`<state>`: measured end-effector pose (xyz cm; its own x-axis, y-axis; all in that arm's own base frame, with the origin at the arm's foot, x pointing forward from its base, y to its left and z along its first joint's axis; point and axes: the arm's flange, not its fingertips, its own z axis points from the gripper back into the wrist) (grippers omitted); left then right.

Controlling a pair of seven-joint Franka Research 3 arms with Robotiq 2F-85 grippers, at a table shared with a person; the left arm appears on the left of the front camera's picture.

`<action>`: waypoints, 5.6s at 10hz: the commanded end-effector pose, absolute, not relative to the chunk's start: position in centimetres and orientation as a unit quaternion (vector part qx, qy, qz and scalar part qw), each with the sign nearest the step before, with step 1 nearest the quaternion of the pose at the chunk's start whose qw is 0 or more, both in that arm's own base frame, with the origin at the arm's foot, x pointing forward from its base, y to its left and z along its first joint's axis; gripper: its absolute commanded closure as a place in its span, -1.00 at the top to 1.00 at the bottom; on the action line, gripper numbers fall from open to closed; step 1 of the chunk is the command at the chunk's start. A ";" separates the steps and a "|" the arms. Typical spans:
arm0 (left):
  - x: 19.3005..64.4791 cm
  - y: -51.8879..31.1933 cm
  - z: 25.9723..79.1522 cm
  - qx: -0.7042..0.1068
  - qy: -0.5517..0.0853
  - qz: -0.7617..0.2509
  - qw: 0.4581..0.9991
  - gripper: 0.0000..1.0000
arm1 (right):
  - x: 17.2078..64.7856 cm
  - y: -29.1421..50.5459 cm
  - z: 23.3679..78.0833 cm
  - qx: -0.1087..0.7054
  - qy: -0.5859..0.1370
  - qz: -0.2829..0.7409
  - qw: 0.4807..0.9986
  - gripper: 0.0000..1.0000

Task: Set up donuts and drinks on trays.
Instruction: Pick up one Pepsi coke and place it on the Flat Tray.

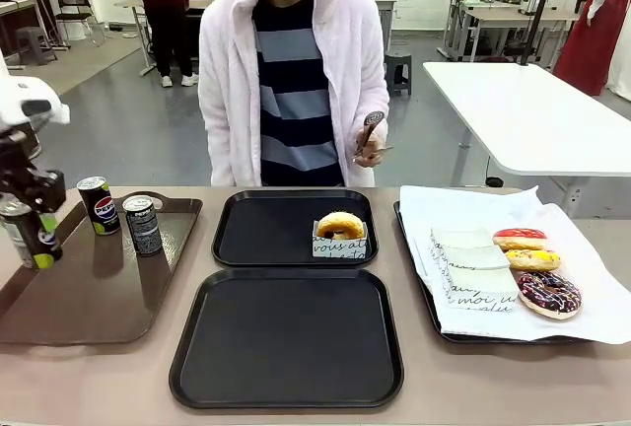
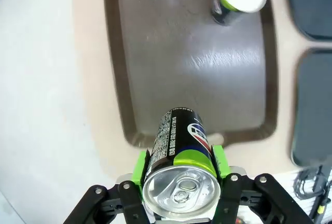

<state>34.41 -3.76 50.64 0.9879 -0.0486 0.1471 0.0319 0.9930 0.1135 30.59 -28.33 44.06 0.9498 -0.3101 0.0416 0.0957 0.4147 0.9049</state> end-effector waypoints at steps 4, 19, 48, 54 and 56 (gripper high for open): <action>30.7 -4.9 54.8 0.063 -0.092 -0.030 0.993 -1.00 | 30.5 -28.4 44.0 0.533 -0.107 -0.119 0.831 1.00; 39.4 -19.5 53.5 -0.050 -0.039 -0.053 0.997 0.16 | 30.5 -28.4 44.0 0.533 -0.107 -0.119 0.831 1.00; 50.8 -27.6 46.4 -0.076 -0.091 -0.053 0.991 0.16 | 30.5 -28.4 44.0 0.533 -0.107 -0.119 0.831 1.00; 40.3 -18.5 53.1 -0.055 0.002 -0.163 0.985 0.16 | 30.5 -28.4 44.0 0.533 -0.107 -0.119 0.831 1.00; 39.7 -16.6 53.9 -0.064 -0.008 -0.155 0.986 0.16 | 30.5 -28.4 44.0 0.533 -0.107 -0.119 0.831 1.00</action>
